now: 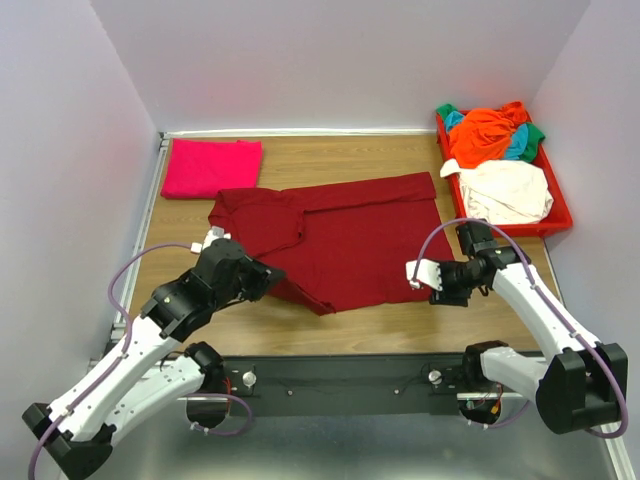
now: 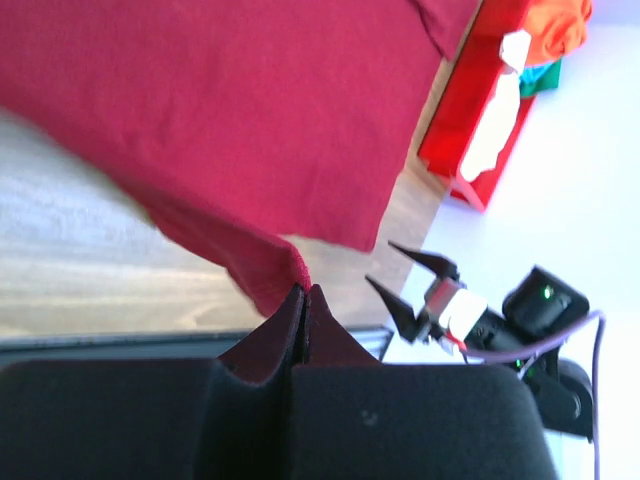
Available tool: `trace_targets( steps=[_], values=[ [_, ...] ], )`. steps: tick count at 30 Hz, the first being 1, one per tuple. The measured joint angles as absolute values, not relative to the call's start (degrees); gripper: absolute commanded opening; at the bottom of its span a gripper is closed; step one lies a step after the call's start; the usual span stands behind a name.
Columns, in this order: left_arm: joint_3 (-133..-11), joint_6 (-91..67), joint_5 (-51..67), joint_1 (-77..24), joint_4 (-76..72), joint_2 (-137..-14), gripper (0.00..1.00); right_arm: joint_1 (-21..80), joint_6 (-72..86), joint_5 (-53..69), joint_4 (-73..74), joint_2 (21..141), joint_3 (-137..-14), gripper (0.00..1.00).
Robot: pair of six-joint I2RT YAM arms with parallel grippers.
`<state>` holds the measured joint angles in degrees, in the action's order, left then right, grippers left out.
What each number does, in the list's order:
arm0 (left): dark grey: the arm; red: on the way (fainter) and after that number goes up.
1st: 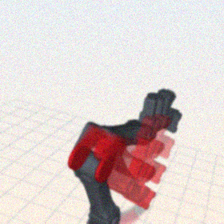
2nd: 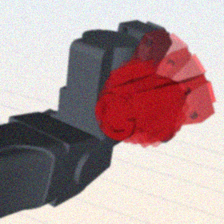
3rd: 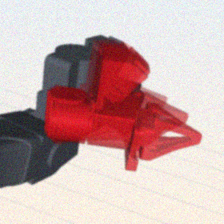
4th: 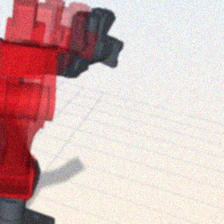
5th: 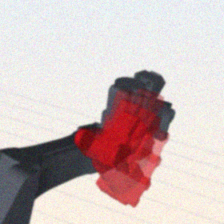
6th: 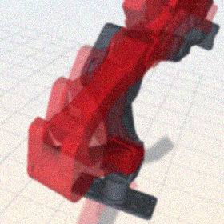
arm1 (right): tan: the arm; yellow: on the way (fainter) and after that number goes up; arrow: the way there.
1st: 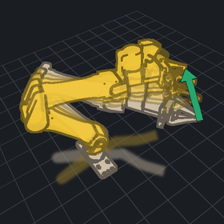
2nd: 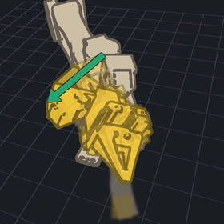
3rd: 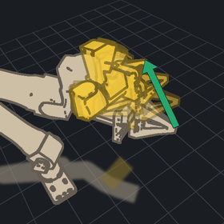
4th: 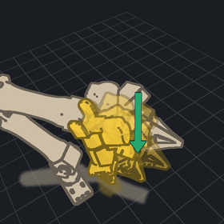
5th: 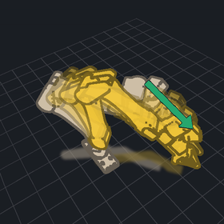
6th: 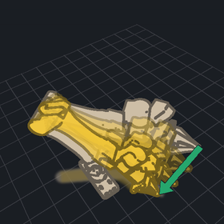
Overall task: Fold and stack the t-shirts
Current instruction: Fold the tshirt
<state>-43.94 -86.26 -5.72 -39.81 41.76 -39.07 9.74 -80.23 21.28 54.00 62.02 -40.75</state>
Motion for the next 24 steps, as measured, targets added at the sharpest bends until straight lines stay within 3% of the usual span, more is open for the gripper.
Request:
trace_targets(
  steps=[11, 24],
  values=[
    [-43.40, -86.35, -1.83, -39.81, 48.58, -34.04, 0.00, 9.34, -81.17, 19.09, 54.11, 62.92, -40.53, 0.61],
    [-40.14, -86.41, -1.34, -39.81, 46.04, -34.83, 0.00, 4.43, -82.83, 13.39, 48.77, 74.00, -37.04, 0.57]
  ],
)
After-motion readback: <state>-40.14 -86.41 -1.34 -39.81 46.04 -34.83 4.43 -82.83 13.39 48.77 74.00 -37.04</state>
